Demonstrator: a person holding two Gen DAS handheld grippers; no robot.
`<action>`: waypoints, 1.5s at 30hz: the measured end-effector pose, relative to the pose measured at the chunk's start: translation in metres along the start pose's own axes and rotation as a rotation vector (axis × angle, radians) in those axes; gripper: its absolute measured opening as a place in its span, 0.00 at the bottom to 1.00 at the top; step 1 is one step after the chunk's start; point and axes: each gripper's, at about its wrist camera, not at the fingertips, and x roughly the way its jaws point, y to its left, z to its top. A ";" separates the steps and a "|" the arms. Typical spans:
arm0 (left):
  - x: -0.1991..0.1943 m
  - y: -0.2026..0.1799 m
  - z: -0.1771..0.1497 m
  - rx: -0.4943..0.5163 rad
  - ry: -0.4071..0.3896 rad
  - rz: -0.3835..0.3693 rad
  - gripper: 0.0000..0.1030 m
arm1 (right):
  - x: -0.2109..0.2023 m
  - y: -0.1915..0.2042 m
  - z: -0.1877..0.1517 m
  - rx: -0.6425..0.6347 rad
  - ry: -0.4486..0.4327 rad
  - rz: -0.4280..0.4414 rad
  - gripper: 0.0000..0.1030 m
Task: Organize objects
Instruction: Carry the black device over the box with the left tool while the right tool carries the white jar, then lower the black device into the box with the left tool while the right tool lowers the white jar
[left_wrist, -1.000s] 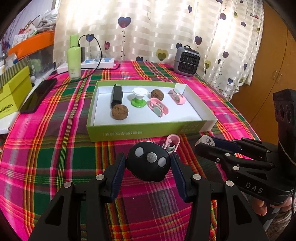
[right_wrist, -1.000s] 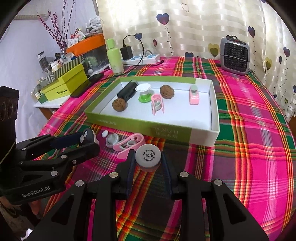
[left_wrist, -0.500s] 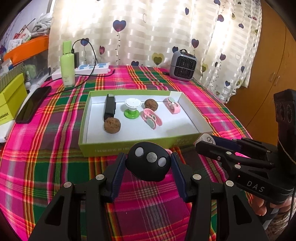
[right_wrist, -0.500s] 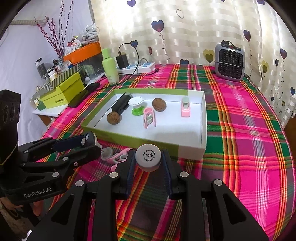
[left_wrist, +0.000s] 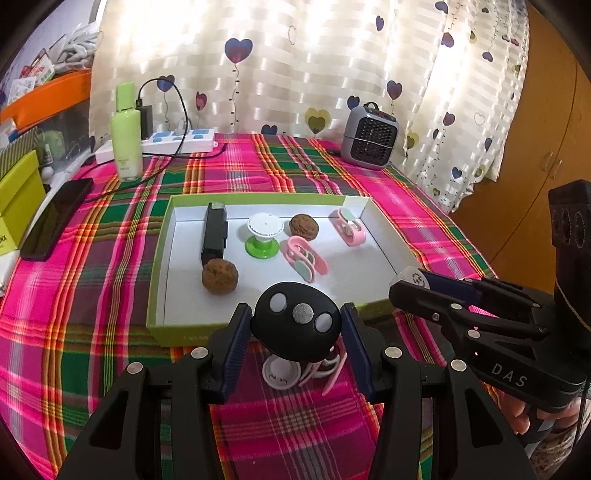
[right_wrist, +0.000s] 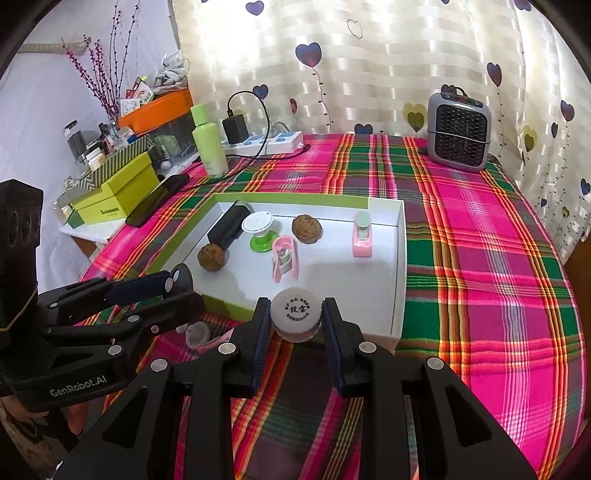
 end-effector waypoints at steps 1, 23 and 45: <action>0.003 0.000 0.003 -0.002 0.001 0.000 0.47 | 0.001 -0.001 0.001 0.003 0.000 0.001 0.28; 0.047 0.010 0.035 -0.016 0.026 0.008 0.47 | 0.045 -0.022 0.034 0.029 0.025 -0.019 0.28; 0.078 0.018 0.045 -0.018 0.055 0.023 0.47 | 0.075 -0.029 0.044 0.030 0.068 -0.006 0.28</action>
